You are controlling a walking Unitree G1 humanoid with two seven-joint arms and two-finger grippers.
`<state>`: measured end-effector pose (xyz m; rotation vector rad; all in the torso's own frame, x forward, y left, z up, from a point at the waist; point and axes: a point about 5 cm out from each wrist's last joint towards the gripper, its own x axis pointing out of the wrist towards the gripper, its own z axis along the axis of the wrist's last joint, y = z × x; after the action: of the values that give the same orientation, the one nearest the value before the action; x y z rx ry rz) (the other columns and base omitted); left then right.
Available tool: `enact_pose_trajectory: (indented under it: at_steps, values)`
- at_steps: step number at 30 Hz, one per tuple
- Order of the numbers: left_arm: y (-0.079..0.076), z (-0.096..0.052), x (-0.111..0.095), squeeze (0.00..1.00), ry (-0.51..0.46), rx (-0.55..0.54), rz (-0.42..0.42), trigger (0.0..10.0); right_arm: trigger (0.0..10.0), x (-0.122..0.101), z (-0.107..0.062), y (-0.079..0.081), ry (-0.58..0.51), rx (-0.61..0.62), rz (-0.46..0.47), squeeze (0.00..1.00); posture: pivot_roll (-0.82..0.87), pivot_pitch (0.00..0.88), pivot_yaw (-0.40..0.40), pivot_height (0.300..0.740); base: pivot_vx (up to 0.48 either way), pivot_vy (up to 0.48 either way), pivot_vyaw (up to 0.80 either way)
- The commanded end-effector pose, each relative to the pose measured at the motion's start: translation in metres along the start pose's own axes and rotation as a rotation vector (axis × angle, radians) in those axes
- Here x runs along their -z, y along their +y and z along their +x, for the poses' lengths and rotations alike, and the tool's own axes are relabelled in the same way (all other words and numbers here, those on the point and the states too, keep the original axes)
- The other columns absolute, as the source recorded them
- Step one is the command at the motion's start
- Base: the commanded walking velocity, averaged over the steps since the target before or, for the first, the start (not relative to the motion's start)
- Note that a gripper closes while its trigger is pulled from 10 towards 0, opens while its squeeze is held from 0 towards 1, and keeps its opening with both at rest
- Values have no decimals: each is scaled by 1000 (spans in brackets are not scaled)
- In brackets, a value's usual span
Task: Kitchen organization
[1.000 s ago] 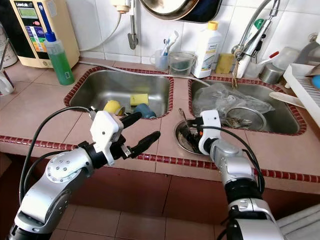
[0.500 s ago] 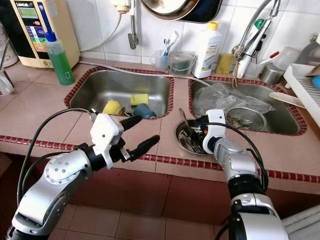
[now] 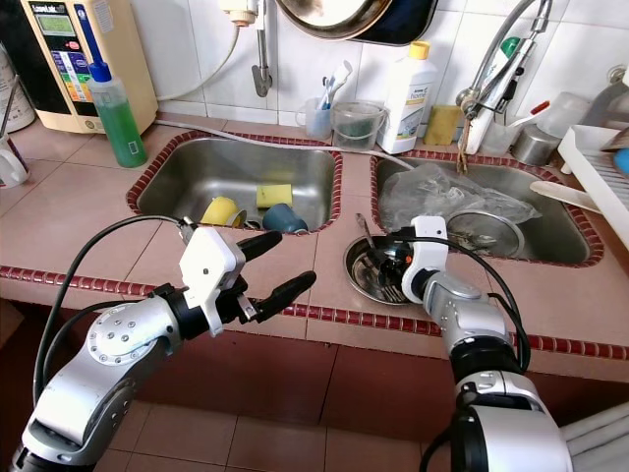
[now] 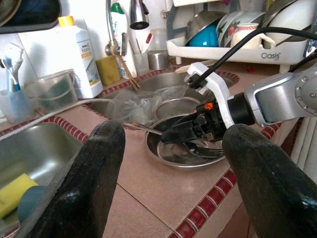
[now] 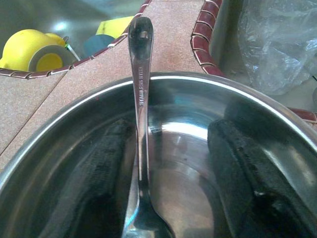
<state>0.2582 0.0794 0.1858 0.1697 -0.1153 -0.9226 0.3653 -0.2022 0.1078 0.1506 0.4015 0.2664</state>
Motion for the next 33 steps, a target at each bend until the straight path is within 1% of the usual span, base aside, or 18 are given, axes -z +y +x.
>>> enact_pose_trajectory:
  at_steps: [1, 27, 28, 29, 30, 31, 33]
  values:
    - [-3, 0, -3, 0, 0, 14, 15, 10000, 941, -7, 0, -2, -19, -1, 3, 0, 11, 10, -31, 740, 0, 0, 0]
    - [-3, 1, -3, 0, -1, 13, 15, 10000, 941, -7, 0, -2, -19, -1, 5, 0, 11, 10, -31, 740, 0, 0, 0]
    - [-3, 1, -4, 0, -6, 5, 13, 10000, 10000, -11, 1, -1, -18, -15, -4, 0, 23, 6, -43, 740, 0, 0, 0]
    - [-3, 2, -4, 0, -10, 0, 11, 10000, 10000, -14, 2, -1, -19, -23, -9, 565, 23, 5, -44, 740, 0, 0, 0]
    - [-3, 2, -4, 0, -10, 0, 11, 10000, 10000, -14, 2, -1, -19, -23, -9, 565, 23, 5, -44, 740, 0, 0, 0]
    - [-4, 3, -5, 0, -14, -6, 9, 10000, 10000, -17, 3, 0, -20, -33, -14, 1000, 23, 7, -45, 740, 0, 0, 0]
    - [-4, 3, -5, 0, -14, -6, 8, 10000, 10000, -17, 3, 0, -25, -28, -18, 1000, 23, 8, -45, 740, 0, 0, 0]
